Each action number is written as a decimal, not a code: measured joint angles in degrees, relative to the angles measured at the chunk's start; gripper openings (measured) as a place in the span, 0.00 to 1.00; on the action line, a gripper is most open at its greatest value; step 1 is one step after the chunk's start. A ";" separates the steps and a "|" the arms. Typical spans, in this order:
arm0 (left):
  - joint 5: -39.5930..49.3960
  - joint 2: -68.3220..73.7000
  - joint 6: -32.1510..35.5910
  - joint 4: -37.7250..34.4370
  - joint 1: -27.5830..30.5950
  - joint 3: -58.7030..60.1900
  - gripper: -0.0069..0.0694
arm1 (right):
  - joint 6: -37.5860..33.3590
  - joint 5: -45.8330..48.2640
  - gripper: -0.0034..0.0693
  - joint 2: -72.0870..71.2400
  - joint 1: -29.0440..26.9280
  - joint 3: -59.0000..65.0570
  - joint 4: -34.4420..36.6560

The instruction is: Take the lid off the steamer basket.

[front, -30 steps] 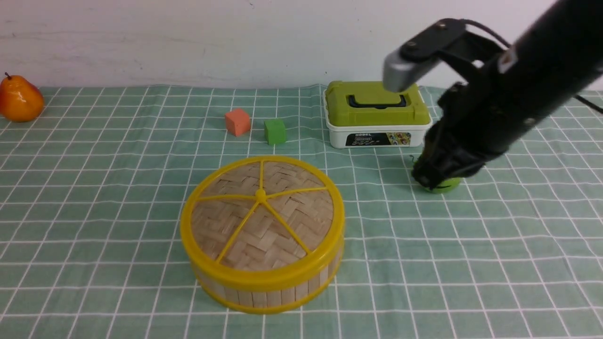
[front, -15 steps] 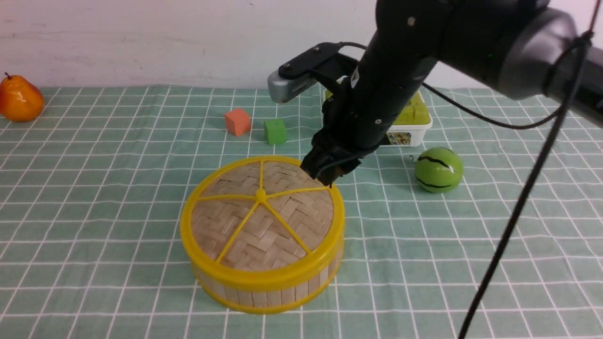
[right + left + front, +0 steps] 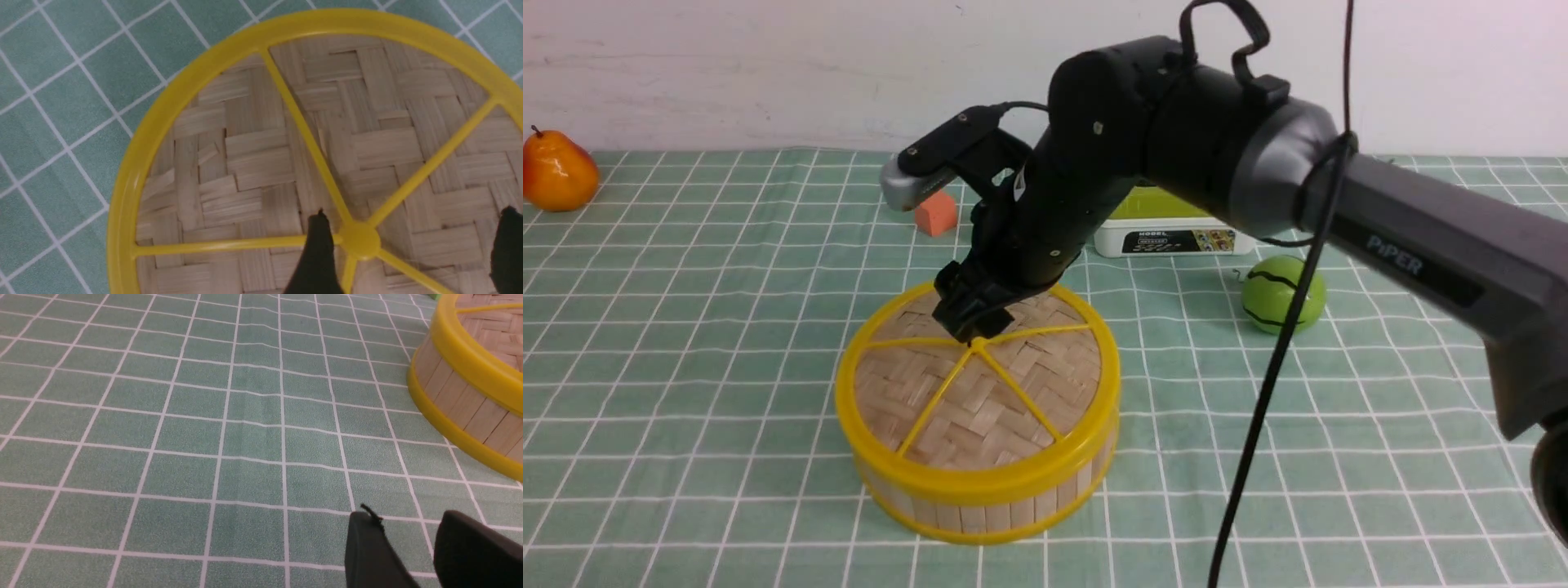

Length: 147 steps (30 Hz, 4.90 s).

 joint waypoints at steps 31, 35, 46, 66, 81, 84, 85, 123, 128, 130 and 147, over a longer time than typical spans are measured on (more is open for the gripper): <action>0.00 0.00 0.00 0.00 0.00 0.00 0.40 | -0.24 6.54 0.15 -6.41 0.17 -1.83 -4.52; 0.00 0.00 0.00 0.00 0.00 0.00 0.40 | -0.24 12.62 0.15 -13.01 -2.38 -2.24 -5.28; 0.00 0.00 0.00 0.00 0.00 0.00 0.40 | -1.30 12.66 0.15 -34.60 -24.13 23.70 1.66; 0.00 0.00 0.00 0.00 0.00 0.00 0.40 | -1.54 -21.00 0.15 -31.23 -27.35 56.65 5.53; 0.00 0.00 0.00 0.00 0.00 0.00 0.40 | -1.55 -22.14 0.53 -28.41 -27.35 55.13 4.09; 0.00 0.00 0.00 0.00 0.00 0.00 0.40 | -0.82 -17.28 0.66 -33.45 -27.35 53.56 4.20; 0.00 0.00 0.00 0.00 0.00 0.00 0.40 | -0.59 -16.42 0.67 -35.92 -27.35 53.35 4.21; 0.00 0.00 0.00 0.00 0.00 0.00 0.40 | 1.28 -19.01 0.04 -96.13 -27.35 77.27 3.91; 0.00 0.00 0.00 0.00 0.00 0.00 0.40 | 1.28 -19.30 0.04 -96.13 -27.35 77.33 3.45; 0.00 0.00 0.00 0.00 0.00 0.00 0.40 | 1.28 -20.05 0.04 -96.20 -27.35 77.94 3.45; 0.00 0.00 0.00 0.00 0.00 0.00 0.40 | 6.09 -42.00 0.05 -116.99 -36.13 113.89 -3.86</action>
